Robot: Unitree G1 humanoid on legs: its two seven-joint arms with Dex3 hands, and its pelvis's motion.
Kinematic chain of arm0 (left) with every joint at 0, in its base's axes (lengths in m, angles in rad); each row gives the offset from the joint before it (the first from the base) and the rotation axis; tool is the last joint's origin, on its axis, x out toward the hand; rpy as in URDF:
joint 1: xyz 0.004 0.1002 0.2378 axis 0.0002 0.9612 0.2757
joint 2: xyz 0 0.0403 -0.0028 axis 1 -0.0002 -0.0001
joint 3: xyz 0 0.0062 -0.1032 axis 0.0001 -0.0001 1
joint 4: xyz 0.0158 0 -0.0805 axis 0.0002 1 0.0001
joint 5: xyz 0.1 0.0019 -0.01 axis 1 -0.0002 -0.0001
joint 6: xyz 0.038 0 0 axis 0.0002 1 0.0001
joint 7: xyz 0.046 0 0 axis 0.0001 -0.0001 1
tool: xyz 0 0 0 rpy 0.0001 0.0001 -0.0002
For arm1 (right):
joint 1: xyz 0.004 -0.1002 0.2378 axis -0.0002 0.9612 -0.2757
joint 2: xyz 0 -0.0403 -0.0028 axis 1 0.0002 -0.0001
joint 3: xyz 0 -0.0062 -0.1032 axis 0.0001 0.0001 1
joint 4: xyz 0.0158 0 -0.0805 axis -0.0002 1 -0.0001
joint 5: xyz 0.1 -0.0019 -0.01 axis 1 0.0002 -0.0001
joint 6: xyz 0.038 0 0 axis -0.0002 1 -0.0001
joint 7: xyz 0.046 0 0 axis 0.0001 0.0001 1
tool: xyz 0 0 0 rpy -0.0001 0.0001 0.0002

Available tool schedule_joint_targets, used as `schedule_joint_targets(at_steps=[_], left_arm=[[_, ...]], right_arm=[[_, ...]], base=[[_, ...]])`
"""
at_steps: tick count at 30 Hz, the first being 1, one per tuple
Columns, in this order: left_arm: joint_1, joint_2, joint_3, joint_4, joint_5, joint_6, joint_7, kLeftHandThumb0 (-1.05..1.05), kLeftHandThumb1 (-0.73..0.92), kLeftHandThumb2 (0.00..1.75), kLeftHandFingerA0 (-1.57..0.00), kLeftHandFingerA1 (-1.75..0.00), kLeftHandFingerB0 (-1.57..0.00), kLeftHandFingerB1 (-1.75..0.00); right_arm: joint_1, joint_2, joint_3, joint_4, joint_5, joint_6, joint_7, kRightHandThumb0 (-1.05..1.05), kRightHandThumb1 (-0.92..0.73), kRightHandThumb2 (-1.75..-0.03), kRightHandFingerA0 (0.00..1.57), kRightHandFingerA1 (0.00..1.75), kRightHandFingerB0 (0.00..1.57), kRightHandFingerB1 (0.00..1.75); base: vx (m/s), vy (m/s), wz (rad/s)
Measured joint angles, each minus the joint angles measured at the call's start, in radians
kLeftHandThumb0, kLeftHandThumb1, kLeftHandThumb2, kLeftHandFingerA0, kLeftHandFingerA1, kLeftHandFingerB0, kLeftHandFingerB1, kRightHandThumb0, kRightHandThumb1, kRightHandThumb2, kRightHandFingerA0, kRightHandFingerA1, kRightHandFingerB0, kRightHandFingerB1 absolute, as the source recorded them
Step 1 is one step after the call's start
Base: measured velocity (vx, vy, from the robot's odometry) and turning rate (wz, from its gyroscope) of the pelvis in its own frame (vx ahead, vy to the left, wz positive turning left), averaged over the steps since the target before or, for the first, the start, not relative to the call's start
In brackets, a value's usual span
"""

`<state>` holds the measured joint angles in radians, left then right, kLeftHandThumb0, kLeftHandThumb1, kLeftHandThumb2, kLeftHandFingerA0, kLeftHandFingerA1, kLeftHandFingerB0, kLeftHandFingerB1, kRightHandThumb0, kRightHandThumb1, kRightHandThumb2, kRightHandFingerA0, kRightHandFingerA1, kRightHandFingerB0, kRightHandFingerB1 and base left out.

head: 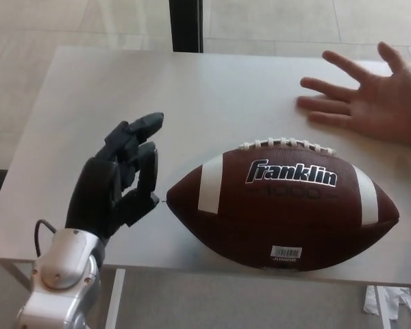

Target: The robot uses both its hands to grab the left and right ends of a football kept in the middle of the desk infront of it, lifts it up and places it in the palm of a person

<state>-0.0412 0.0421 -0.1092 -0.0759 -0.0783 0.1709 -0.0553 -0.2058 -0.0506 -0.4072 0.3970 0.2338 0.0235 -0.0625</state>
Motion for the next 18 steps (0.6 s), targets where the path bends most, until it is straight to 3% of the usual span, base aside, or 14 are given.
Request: schedule_joint_targets(at_steps=[5, 12, 13, 18], left_arm=[[0.027, 0.005, 0.003, 0.014, 0.016, -0.003, 0.0, -0.89, 0.92, 0.89, -0.29, -0.57, -0.2, -0.42], [0.066, 0.01, 0.013, 0.057, 0.029, -0.022, -0.001, -0.94, 0.92, 0.89, -0.33, -0.59, -0.21, -0.42], [0.068, 0.009, 0.013, 0.063, 0.031, -0.023, -0.001, -0.91, 0.92, 0.87, -0.34, -0.6, -0.2, -0.42], [0.073, -0.002, 0.014, 0.088, 0.036, -0.051, 0.0, -0.9, 0.92, 0.9, -0.34, -0.59, -0.19, -0.42]], right_arm=[[0.008, 0.006, 0.015, 0.009, -0.008, -0.023, -0.018, -1.05, -0.86, -0.81, 0.44, 1.48, 0.28, 1.08], [0.062, 0.042, 0.044, -0.05, -0.01, -0.046, -0.035, -1.05, -0.88, -0.87, 0.52, 1.32, 0.33, 1.04], [0.075, 0.05, 0.051, -0.066, -0.01, -0.048, -0.035, -1.05, -0.84, -0.78, 0.56, 1.29, 0.39, 1.08], [0.146, 0.085, 0.101, -0.17, -0.011, -0.035, -0.036, -1.05, -0.85, -0.79, 0.55, 1.3, 0.35, 1.11]], base=[[0.0, 0.0, 0.0], [0.0, 0.0, 0.0], [0.0, 0.0, 0.0], [0.0, 0.0, 0.0]])
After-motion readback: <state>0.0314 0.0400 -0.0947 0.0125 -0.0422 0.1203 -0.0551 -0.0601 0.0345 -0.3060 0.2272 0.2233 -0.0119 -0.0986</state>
